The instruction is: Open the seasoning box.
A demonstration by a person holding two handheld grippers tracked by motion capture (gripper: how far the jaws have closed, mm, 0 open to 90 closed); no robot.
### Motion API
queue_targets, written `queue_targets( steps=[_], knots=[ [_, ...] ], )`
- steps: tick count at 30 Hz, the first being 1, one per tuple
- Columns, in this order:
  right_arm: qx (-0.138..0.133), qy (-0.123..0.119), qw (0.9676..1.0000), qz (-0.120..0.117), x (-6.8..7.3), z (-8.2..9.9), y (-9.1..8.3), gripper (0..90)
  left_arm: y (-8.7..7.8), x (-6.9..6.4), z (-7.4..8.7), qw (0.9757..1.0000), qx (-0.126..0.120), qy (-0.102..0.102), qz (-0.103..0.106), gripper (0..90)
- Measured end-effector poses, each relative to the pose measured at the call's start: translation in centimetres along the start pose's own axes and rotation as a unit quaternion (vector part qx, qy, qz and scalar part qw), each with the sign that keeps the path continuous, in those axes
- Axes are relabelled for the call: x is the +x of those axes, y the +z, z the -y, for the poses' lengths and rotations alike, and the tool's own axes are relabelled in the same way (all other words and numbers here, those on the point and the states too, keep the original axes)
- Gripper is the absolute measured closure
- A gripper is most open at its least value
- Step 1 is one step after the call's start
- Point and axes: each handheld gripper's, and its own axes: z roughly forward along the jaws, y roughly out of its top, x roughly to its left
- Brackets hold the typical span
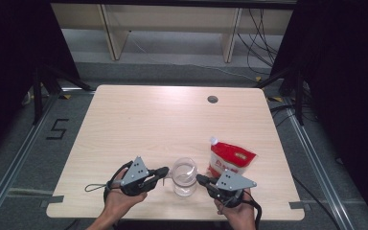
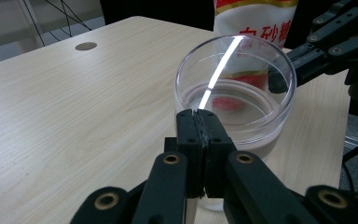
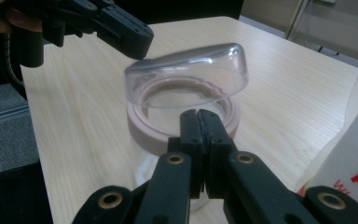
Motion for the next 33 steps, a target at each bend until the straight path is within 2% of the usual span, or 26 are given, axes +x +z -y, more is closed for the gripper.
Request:
queue_targets(
  steps=[3,4,6,7,8,9,10,13,14,15,16,17,18,19,20,23,24,26,33],
  knots=[
    [-0.004,-0.007,1.0,-0.004,0.0,-0.2,0.1,89.7,-0.1,0.1,0.0,1.0,0.002,0.0,0.002,86.6],
    [-0.003,-0.005,1.0,-0.002,-0.1,-0.3,0.0,89.7,-0.2,0.1,0.1,1.0,0.0,-0.009,-0.001,84.6],
    [-0.008,-0.007,0.9999,-0.004,0.0,-0.4,0.2,89.7,-0.5,0.1,0.1,0.9999,-0.001,-0.009,0.007,79.4],
    [-0.008,-0.007,0.9999,-0.004,0.0,-0.4,0.2,89.7,-0.5,0.1,0.1,0.9999,-0.001,-0.009,0.007,76.2],
    [-0.011,-0.01,0.9999,-0.009,0.0,-0.5,0.4,89.7,-1.0,0.2,0.1,0.9996,0.005,-0.012,0.026,70.3],
    [-0.008,-0.008,0.9999,-0.003,0.0,-0.6,0.3,89.6,-1.3,0.3,0.2,0.9994,0.006,-0.013,0.032,64.3],
    [-0.008,-0.006,0.9999,-0.005,0.1,-0.6,0.3,89.7,-1.6,0.2,0.3,0.9995,0.006,-0.018,0.025,60.1],
    [-0.011,-0.008,0.9999,-0.008,0.2,-0.9,0.5,89.6,-2.0,0.4,0.6,0.9995,0.009,-0.021,0.023,48.2],
    [-0.013,-0.01,0.9998,-0.01,0.2,-1.0,0.6,89.6,-2.4,0.4,1.1,0.9992,0.019,-0.032,0.017,43.7],
    [-0.013,-0.01,0.9998,-0.01,0.2,-1.0,0.6,89.6,-2.4,0.4,1.1,0.9992,0.019,-0.032,0.017,39.5],
    [-0.017,-0.015,0.9997,-0.01,0.4,-1.2,0.8,89.7,-2.6,0.5,1.7,0.9987,0.037,-0.026,0.024,36.4],
    [-0.017,-0.015,0.9997,-0.01,0.5,-1.3,0.8,89.6,-2.8,0.3,2.1,0.9985,0.043,-0.029,0.018,34.1],
    [-0.017,-0.017,0.9997,-0.01,0.5,-1.4,0.8,89.6,-2.9,0.4,2.4,0.9986,0.048,-0.013,0.017,32.6],
    [-0.017,-0.017,0.9997,-0.01,0.5,-1.4,0.8,89.6,-2.9,0.4,2.4,0.9986,0.048,-0.013,0.017,30.6],
    [-0.021,-0.019,0.9995,-0.013,0.6,-1.6,1.0,89.6,-2.9,0.3,2.9,0.998,0.058,-0.024,0.012,28.2],
    [-0.019,-0.02,0.9995,-0.018,0.7,-1.9,1.0,89.6,-3.1,0.4,3.2,0.9979,0.055,-0.033,0.004,23.6],
    [-0.023,-0.025,0.9993,-0.015,0.8,-2.1,1.2,89.6,-3.2,0.5,3.4,0.9977,0.052,-0.043,-0.006,21.0],
    [-0.028,-0.028,0.999,-0.019,0.9,-2.2,1.3,89.6,-3.3,0.6,3.7,0.9976,0.052,-0.046,-0.009,18.3],
    [-0.027,-0.03,0.999,-0.021,1.2,-2.7,1.7,89.3,-3.4,0.4,4.6,0.9968,0.074,-0.03,0.004,16.3]
  ],
)
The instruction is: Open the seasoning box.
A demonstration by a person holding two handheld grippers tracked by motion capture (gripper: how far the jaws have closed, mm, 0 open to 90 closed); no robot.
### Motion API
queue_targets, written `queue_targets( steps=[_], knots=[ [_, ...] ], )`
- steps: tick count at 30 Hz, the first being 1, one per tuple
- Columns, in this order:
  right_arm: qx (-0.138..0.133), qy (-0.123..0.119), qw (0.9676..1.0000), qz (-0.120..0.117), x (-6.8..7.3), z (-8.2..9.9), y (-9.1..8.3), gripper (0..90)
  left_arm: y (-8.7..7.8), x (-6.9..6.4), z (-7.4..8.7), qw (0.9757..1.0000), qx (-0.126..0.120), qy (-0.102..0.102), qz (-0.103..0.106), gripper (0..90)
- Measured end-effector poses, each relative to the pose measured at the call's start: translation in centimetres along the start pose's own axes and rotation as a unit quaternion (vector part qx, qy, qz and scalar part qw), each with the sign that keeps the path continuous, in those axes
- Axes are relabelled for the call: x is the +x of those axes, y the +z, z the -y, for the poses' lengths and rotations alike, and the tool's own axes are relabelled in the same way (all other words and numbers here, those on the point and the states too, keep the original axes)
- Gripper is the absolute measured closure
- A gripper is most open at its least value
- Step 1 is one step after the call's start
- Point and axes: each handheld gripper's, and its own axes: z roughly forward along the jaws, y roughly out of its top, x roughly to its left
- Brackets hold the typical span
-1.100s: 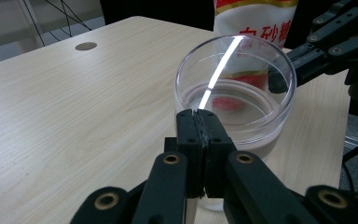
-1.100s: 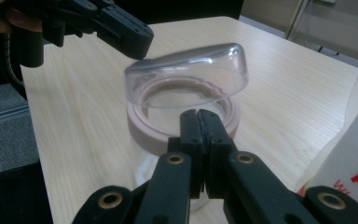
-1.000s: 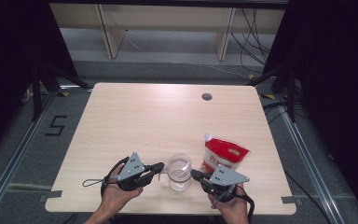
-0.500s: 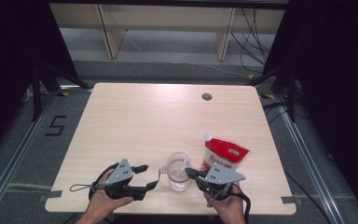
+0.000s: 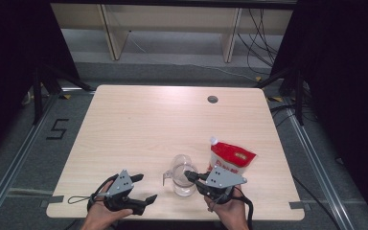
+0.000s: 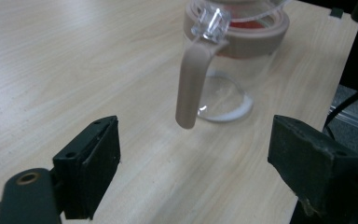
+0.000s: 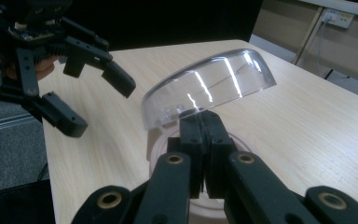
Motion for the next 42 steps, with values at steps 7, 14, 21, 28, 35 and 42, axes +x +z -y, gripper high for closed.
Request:
queue_targets(
  steps=[7,14,21,28,35,42],
  knots=[
    [-0.004,-0.007,0.9999,-0.009,0.4,-0.7,0.6,89.1,0.0,-0.1,0.3,0.9999,0.002,-0.014,-0.01,16.1],
    [-0.005,-0.014,0.9998,-0.016,0.8,-1.1,1.3,88.8,0.0,-0.2,0.3,0.9998,-0.002,-0.014,-0.013,16.2],
    [0.0,-0.015,0.9996,-0.025,1.3,-1.3,1.9,88.5,-0.1,-0.1,0.4,0.9998,0.003,-0.009,-0.017,16.2],
    [-0.003,-0.021,0.9993,-0.032,1.5,-1.3,2.4,87.2,-0.1,0.0,0.3,0.9999,0.007,-0.006,-0.014,16.2],
    [-0.008,-0.02,0.9994,-0.027,1.2,-1.3,2.2,84.4,-0.1,-0.1,0.3,0.9997,0.004,-0.009,-0.022,16.2],
    [-0.018,0.001,0.9997,-0.016,0.4,-0.6,1.5,68.5,-0.1,0.0,0.2,0.9997,0.0,-0.009,-0.023,16.1]
  ],
)
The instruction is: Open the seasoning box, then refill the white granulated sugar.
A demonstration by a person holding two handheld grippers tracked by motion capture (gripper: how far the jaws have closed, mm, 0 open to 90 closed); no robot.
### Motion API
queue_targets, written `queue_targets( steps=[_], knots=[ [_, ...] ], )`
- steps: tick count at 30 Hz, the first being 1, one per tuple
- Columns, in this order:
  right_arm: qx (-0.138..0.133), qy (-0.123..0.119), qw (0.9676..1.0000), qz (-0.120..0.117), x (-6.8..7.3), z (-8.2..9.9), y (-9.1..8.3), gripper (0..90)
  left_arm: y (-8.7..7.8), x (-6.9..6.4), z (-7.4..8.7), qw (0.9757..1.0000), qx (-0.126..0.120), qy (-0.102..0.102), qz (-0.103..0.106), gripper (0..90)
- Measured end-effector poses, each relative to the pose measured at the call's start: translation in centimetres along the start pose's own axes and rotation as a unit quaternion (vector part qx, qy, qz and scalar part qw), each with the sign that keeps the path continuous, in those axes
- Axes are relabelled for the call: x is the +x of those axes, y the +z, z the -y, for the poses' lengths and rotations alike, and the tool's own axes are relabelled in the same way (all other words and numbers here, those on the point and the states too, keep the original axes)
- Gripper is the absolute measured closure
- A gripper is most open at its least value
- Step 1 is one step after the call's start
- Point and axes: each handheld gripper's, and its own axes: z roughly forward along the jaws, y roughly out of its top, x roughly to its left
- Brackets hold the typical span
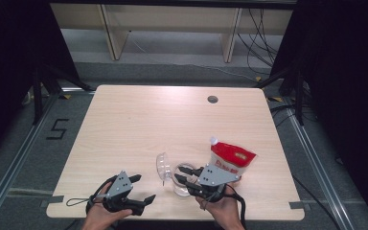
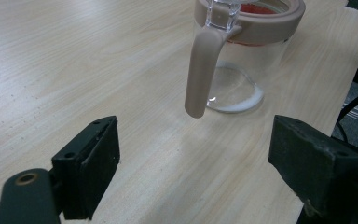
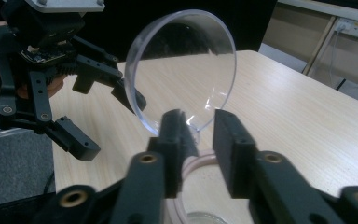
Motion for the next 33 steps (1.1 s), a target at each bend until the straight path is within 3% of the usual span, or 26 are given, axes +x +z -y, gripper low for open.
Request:
queue_targets(
  steps=[5,10,14,20,21,29,31,32,33],
  knots=[
    [0.004,0.01,0.9999,0.008,-0.2,0.5,-0.4,53.8,0.3,0.0,0.0,0.9999,-0.01,-0.006,0.002,16.1],
    [0.008,0.016,0.9998,0.005,-0.5,1.1,-1.0,47.1,0.2,0.1,-0.1,1.0,-0.004,-0.007,0.001,16.1],
    [0.013,0.029,0.9993,0.018,-0.4,1.7,-1.5,41.8,0.1,-0.1,-0.1,1.0,-0.005,-0.004,-0.001,16.1],
    [0.015,0.025,0.9994,0.019,-0.1,2.0,-1.5,40.4,0.0,-0.2,-0.1,1.0,-0.009,-0.003,0.003,16.1],
    [0.016,0.025,0.9994,0.019,0.0,2.1,-1.6,40.5,0.0,-0.1,-0.2,0.9999,-0.009,0.008,0.002,16.1],
    [0.024,0.026,0.9992,0.019,-0.1,2.6,-2.8,40.8,0.1,-0.2,-0.1,1.0,-0.007,-0.001,0.002,16.1],
    [0.018,0.034,0.9989,0.026,-0.3,2.9,-3.3,40.7,0.1,0.0,-0.1,0.9999,-0.004,0.014,0.0,16.1],
    [0.018,0.034,0.9989,0.026,-0.3,2.9,-3.3,40.7,0.1,0.0,-0.1,0.9999,-0.004,0.014,0.0,16.1],
    [0.021,0.038,0.9985,0.035,-0.3,3.1,-3.7,40.7,0.1,-0.2,-0.1,1.0,-0.007,0.0,0.0,16.1]
  ],
)
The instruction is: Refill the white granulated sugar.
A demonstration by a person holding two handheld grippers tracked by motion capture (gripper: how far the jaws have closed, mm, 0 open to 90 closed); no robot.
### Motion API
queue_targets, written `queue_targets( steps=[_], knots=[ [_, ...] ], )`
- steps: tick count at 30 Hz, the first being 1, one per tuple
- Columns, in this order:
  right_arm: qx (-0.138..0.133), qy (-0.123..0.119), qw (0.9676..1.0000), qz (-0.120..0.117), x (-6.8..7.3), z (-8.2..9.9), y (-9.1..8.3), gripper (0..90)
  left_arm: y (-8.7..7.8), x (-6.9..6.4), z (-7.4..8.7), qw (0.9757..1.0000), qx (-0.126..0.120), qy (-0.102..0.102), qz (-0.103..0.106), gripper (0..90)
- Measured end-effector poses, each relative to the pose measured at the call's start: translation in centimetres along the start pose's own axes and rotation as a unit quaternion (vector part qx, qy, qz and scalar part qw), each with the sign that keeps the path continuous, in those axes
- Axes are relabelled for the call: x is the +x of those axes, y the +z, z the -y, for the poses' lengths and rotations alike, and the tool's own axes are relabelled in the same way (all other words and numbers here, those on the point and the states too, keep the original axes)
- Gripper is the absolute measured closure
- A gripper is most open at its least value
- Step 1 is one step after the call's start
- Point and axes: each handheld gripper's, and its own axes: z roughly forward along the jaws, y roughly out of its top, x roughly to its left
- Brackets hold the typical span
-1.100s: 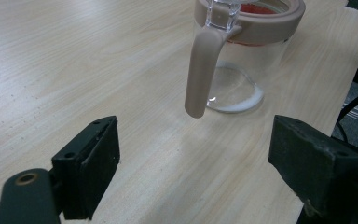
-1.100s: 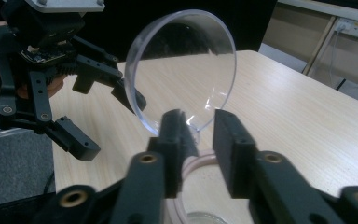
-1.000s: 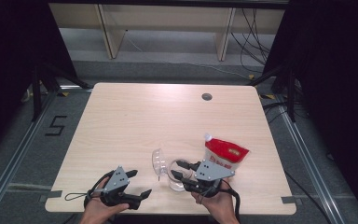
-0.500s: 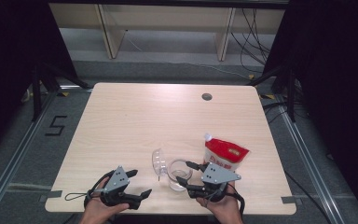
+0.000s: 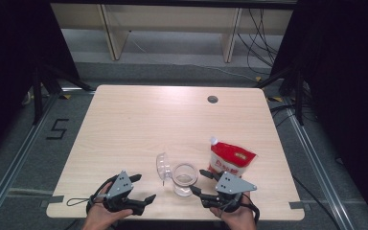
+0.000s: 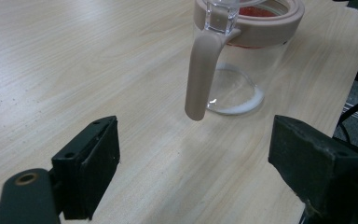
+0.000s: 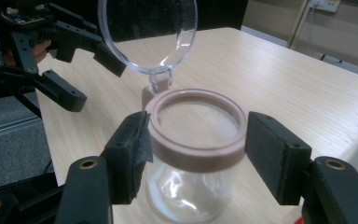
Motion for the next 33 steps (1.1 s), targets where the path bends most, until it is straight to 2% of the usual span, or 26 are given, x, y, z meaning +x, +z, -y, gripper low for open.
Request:
queue_targets(
  steps=[7,9,10,13,14,17,18,20,21,22,23,25,27,29,31,32,33],
  knots=[
    [0.004,-0.003,1.0,0.006,-0.2,0.3,-1.5,40.5,0.0,-0.1,0.1,1.0,0.001,0.007,0.003,16.2],
    [0.003,-0.003,0.9998,0.02,-0.3,0.5,-2.3,40.2,-0.1,0.0,0.1,1.0,-0.003,0.003,0.0,16.2],
    [0.002,0.007,0.9996,0.027,-0.2,0.7,-2.6,39.9,-0.2,0.1,0.1,1.0,-0.002,0.004,0.002,16.2],
    [0.004,0.005,0.9996,0.027,-0.4,0.9,-3.2,39.2,-0.2,0.1,0.2,1.0,-0.003,0.003,0.003,16.2],
    [0.003,0.004,0.9992,0.04,-0.7,1.2,-3.8,38.4,-0.2,0.0,0.1,1.0,-0.004,0.004,-0.004,16.2],
    [0.006,0.003,0.9988,0.048,-0.9,1.5,-4.8,37.8,-0.2,0.1,0.1,1.0,-0.002,0.003,-0.001,16.2],
    [0.007,0.019,0.9985,0.052,-0.8,1.7,-5.2,37.7,-0.1,0.1,0.2,1.0,-0.005,0.003,-0.004,16.2],
    [0.01,0.022,0.9983,0.052,-1.0,2.0,-5.8,37.2,0.0,0.1,0.2,1.0,-0.004,0.0,-0.003,16.2],
    [0.007,0.013,0.9984,0.054,-1.2,2.1,-6.0,36.7,0.0,0.1,0.2,1.0,-0.004,0.0,-0.003,16.2],
    [0.011,0.026,0.9976,0.063,-1.1,2.2,-6.3,36.6,-0.1,0.2,0.2,1.0,0.0,0.008,-0.004,16.2],
    [0.004,0.017,0.9977,0.065,-1.2,2.2,-6.5,36.6,0.0,0.1,0.2,1.0,-0.003,0.004,-0.003,16.2],
    [0.009,0.019,0.9976,0.066,-1.2,2.3,-6.8,36.6,0.0,0.1,0.2,1.0,-0.002,0.003,-0.004,16.2],
    [0.002,0.019,0.9976,0.067,-1.4,2.5,-7.1,36.7,-0.1,0.1,0.3,1.0,-0.001,-0.002,-0.008,16.2],
    [0.012,0.028,0.9969,0.073,-1.4,2.7,-7.6,36.7,-0.1,0.2,0.3,1.0,-0.003,0.001,-0.006,16.2],
    [0.007,0.031,0.9961,0.082,-1.7,2.9,-8.0,36.6,-0.1,0.1,0.3,1.0,-0.003,-0.003,-0.005,16.2],
    [0.004,0.033,0.9948,0.096,-2.0,3.2,-8.3,36.2,-0.1,0.1,0.3,1.0,-0.001,0.002,-0.004,16.2],
    [0.01,0.037,0.9946,0.097,-2.2,3.3,-8.5,35.8,-0.1,0.1,0.3,1.0,-0.001,0.002,-0.004,16.3]
  ],
)
